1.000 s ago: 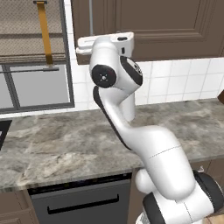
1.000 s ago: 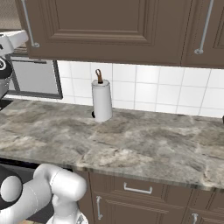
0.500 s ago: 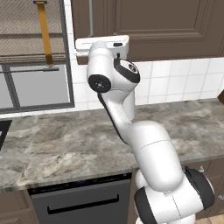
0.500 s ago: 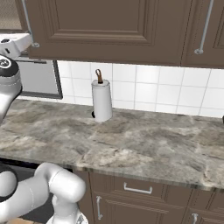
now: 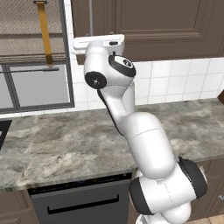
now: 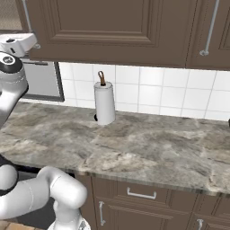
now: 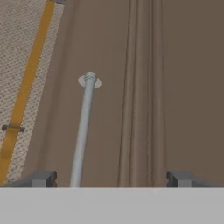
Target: Open the cabinet and move the ladle to the pot. Then close the cabinet.
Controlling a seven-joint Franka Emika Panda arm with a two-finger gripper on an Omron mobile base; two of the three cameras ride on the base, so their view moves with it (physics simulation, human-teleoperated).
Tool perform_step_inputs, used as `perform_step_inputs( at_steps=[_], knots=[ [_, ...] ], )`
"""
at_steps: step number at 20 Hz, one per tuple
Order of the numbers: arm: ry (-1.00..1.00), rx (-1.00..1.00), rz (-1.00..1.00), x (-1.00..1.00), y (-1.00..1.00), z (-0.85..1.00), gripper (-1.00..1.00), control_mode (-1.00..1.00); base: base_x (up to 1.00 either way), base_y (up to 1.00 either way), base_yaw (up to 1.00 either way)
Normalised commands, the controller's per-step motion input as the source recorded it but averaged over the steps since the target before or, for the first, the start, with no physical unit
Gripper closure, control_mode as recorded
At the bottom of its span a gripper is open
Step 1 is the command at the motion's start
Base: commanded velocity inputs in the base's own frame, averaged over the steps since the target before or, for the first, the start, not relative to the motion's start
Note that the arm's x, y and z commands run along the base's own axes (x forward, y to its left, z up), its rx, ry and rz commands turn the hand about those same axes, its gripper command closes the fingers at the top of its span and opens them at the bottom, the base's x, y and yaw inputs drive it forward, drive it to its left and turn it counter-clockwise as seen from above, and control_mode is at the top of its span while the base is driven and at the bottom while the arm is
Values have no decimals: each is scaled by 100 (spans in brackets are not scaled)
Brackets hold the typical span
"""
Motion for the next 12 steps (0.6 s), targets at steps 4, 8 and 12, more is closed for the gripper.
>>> perform_step_inputs(
  at_steps=[4, 8, 12],
  knots=[
    [5, 1, 0, 45, 1, 0, -100, -100, 0, 0, 0],
    [4, 0, 0, 36, 10, -2, -100, -100, 0, 0, 0],
    [2, 0, 0, 41, 19, -6, -100, -100, 0, 0, 0]
  ],
)
